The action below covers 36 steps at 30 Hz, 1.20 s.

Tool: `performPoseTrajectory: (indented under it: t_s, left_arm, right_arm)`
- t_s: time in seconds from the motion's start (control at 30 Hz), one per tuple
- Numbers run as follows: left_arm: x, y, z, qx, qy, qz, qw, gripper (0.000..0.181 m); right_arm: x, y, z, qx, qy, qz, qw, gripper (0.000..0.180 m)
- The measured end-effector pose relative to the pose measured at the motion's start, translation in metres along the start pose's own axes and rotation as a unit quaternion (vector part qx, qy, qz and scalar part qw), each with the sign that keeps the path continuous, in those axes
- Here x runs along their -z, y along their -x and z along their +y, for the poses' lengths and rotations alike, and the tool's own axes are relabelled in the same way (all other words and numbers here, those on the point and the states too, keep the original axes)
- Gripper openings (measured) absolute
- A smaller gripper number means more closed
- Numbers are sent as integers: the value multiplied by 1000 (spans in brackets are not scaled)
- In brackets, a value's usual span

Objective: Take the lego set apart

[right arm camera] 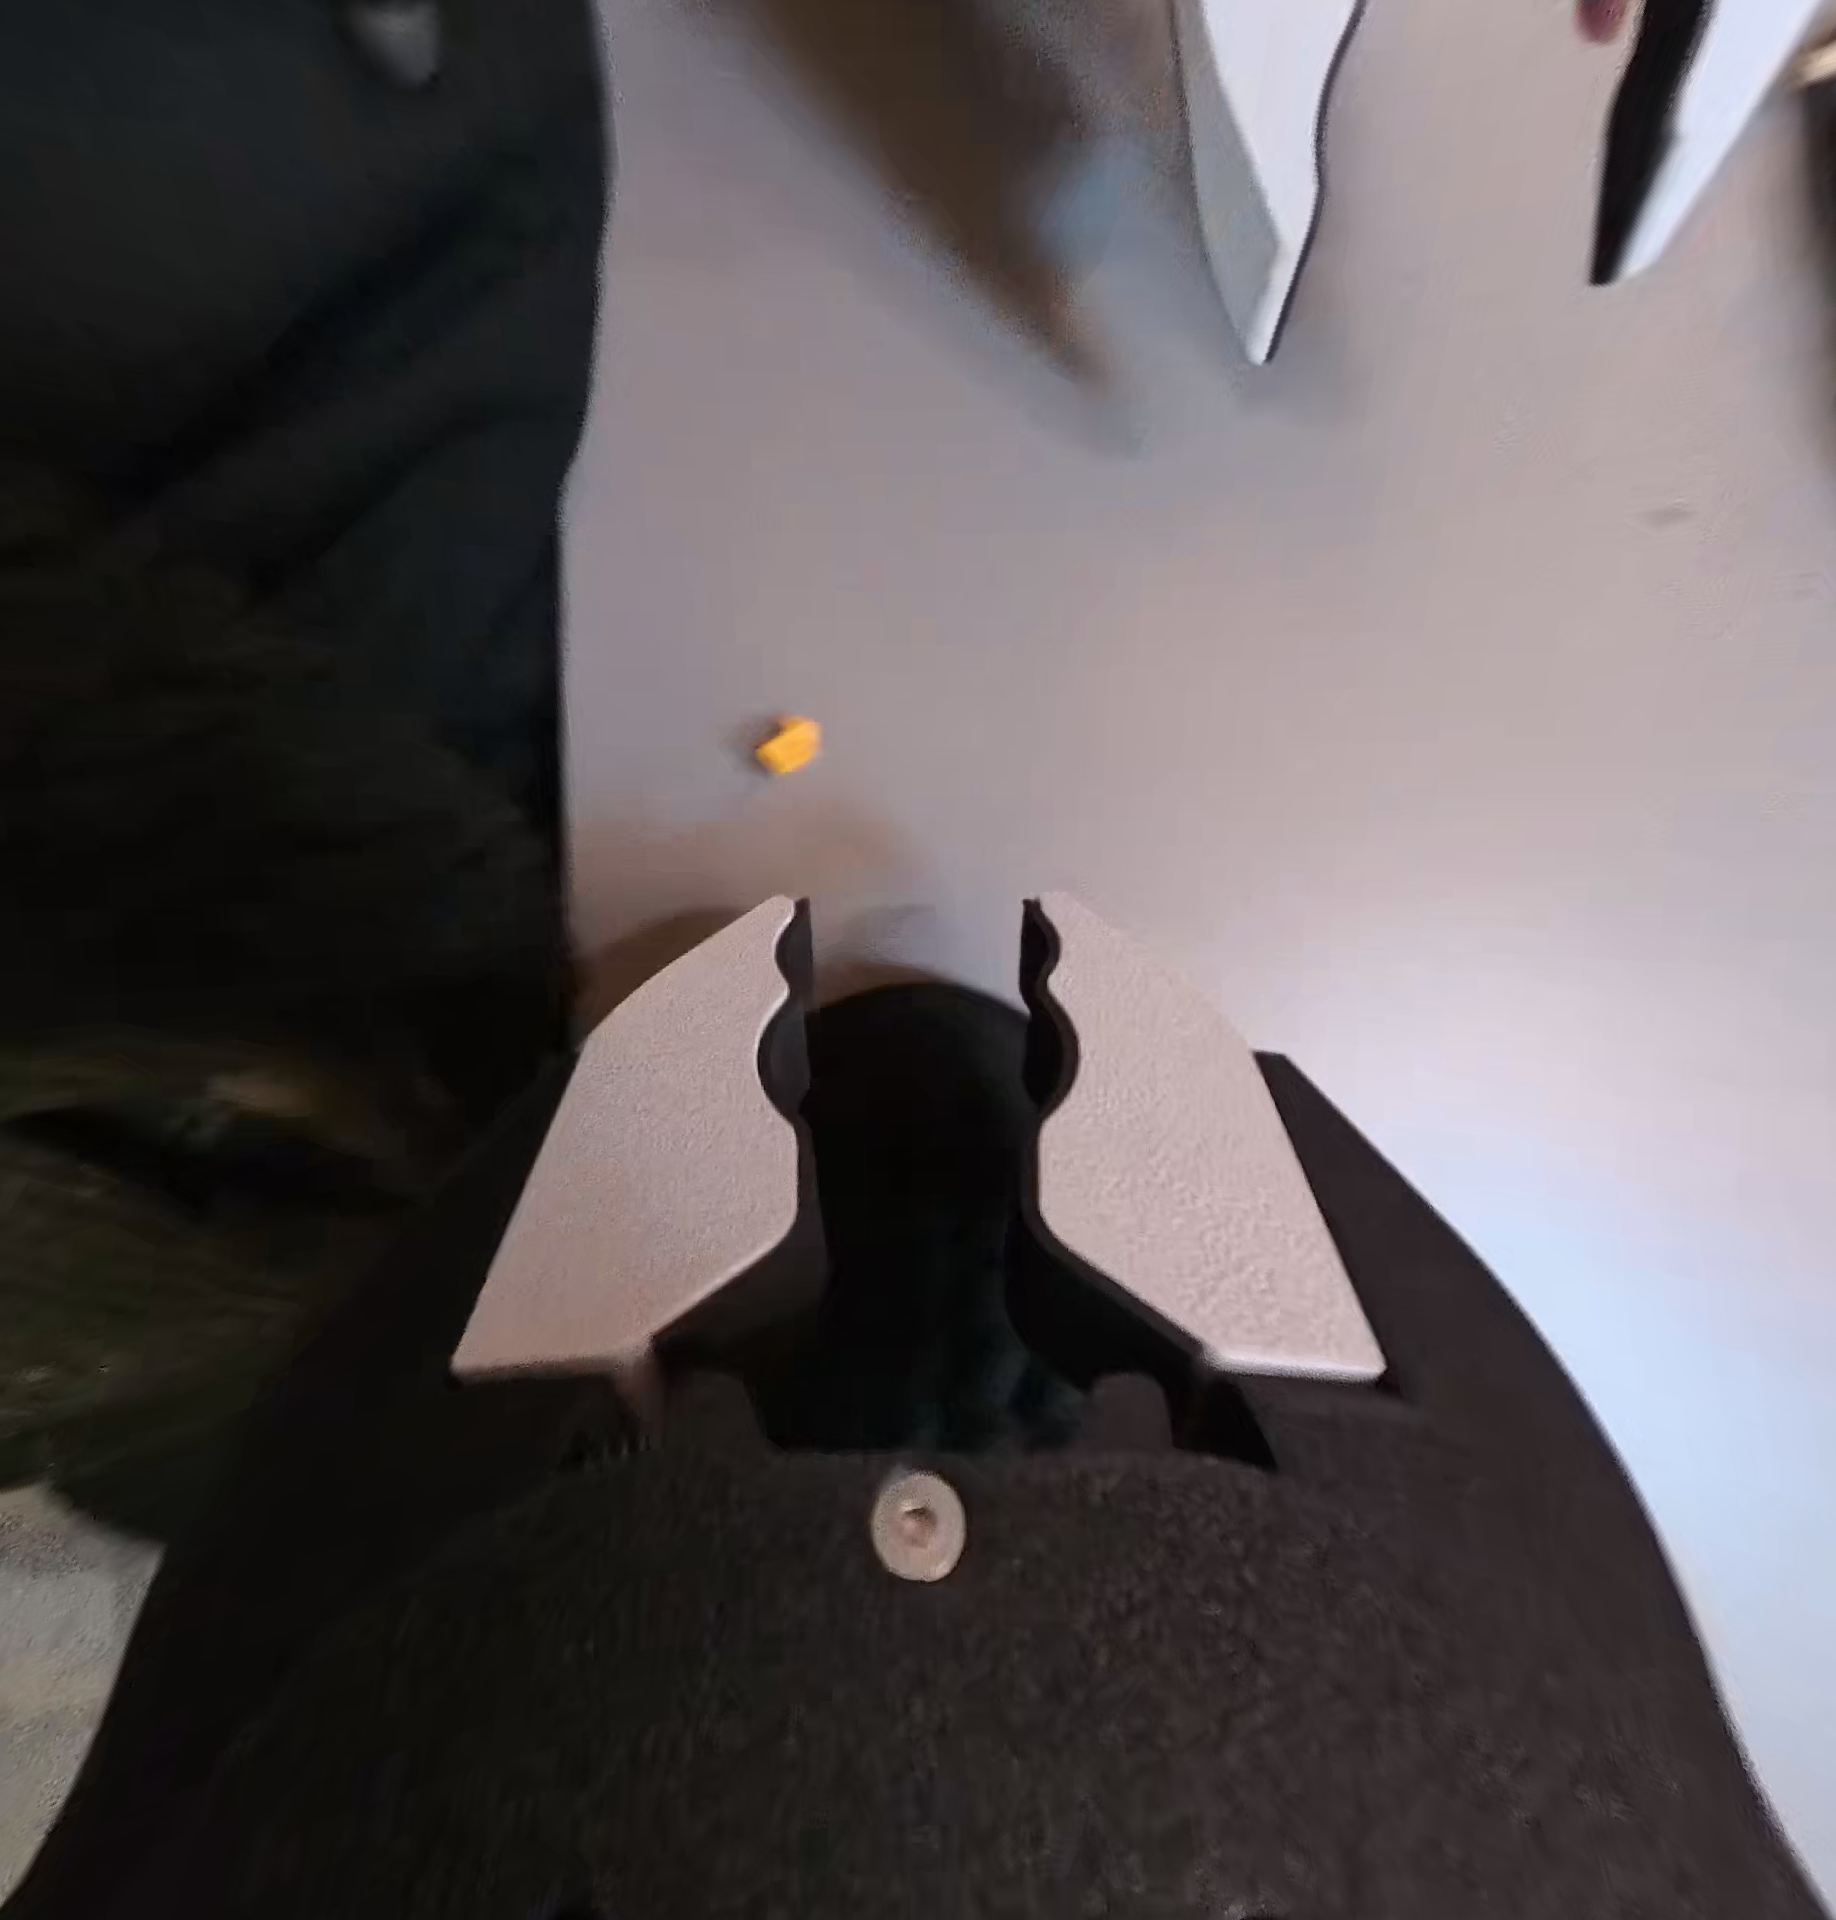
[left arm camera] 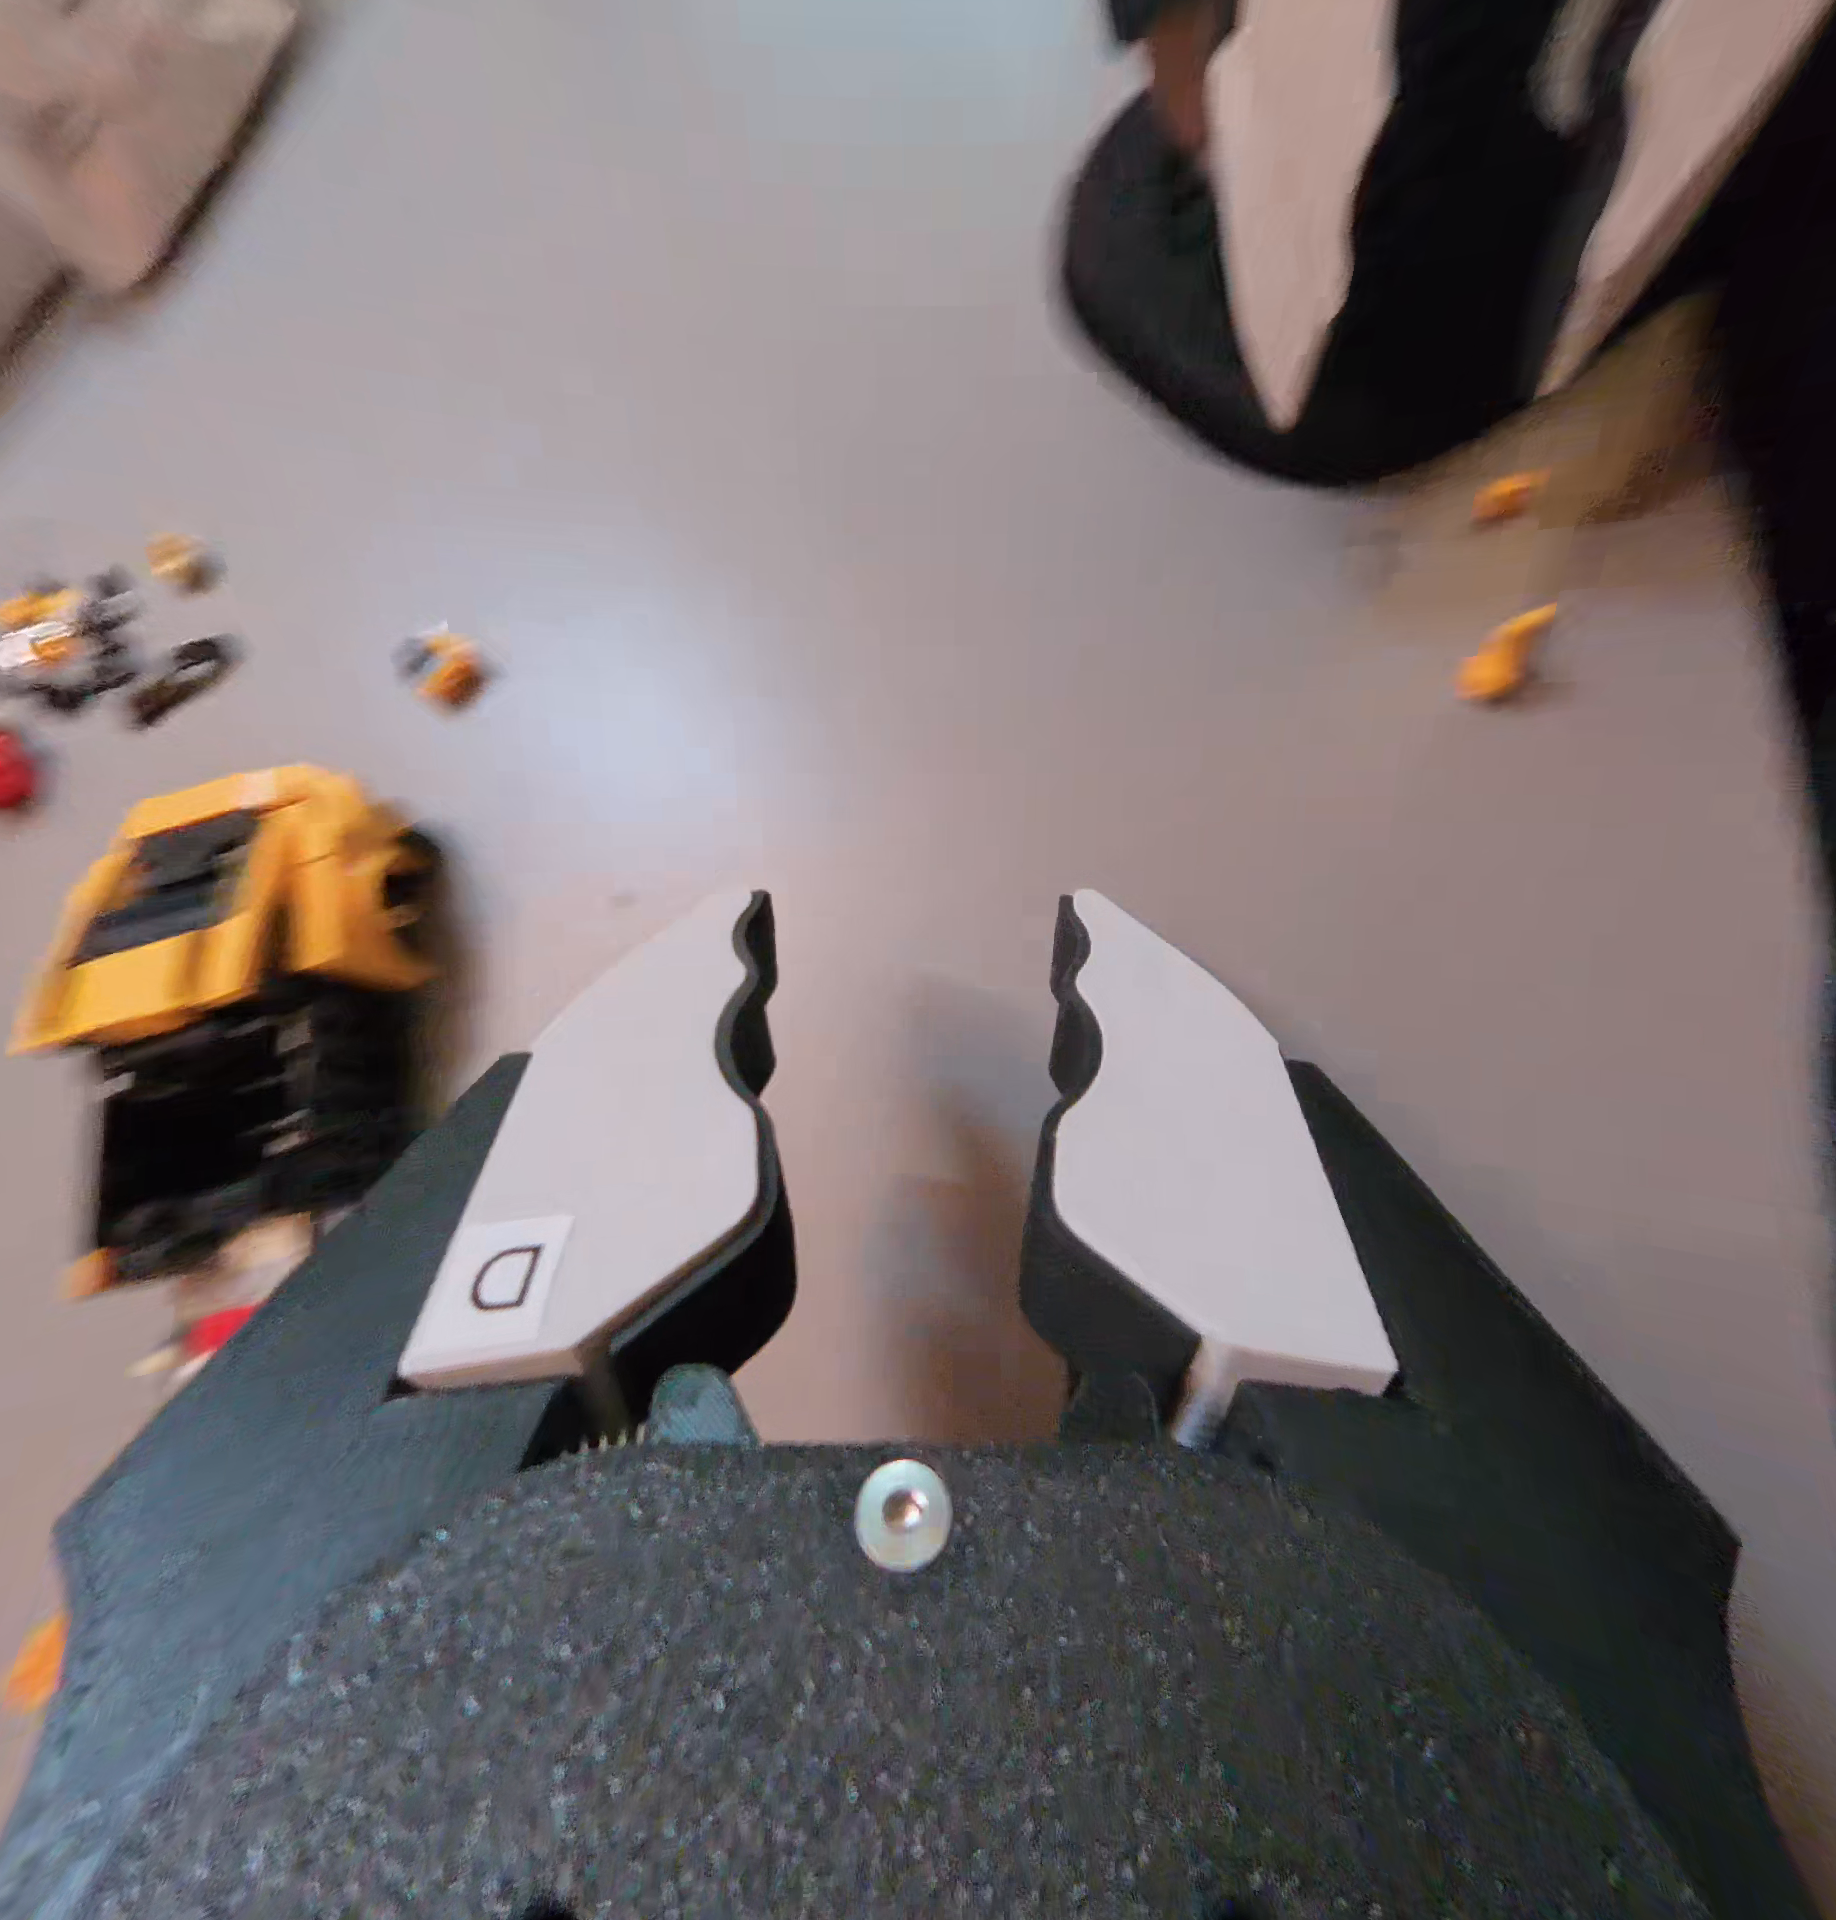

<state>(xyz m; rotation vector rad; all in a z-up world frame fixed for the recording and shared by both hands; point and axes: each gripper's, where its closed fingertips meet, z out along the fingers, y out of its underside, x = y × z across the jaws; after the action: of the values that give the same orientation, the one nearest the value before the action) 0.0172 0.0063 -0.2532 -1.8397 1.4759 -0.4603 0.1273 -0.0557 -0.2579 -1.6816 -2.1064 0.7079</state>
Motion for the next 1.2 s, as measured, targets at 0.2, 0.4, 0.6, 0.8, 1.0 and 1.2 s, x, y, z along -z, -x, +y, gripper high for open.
performPoseTrajectory:
  t_s: [0.2,0.4,0.6,0.8,1.0,1.2]
  left_arm:
    - [-20,-85,-22,-38,-16,106,994,40]
    - [-41,-115,-34,-57,-7,162,985,29]
    - [-51,-120,-35,-61,0,174,983,24]
    - [-50,-118,-27,-65,18,174,982,11]
    - [-23,-68,-19,-39,22,101,994,10]
    - [30,26,14,110,-34,14,993,11]
  right_arm:
    - [-15,34,16,27,54,-10,998,28]
    - [-23,30,20,33,70,-5,997,11]
    - [-20,28,16,26,43,-7,999,7]
    - [-9,10,0,9,-32,20,999,7]
    - [-5,-17,-16,5,-72,64,995,7]
    - [-8,-70,-50,-9,-122,146,982,7]
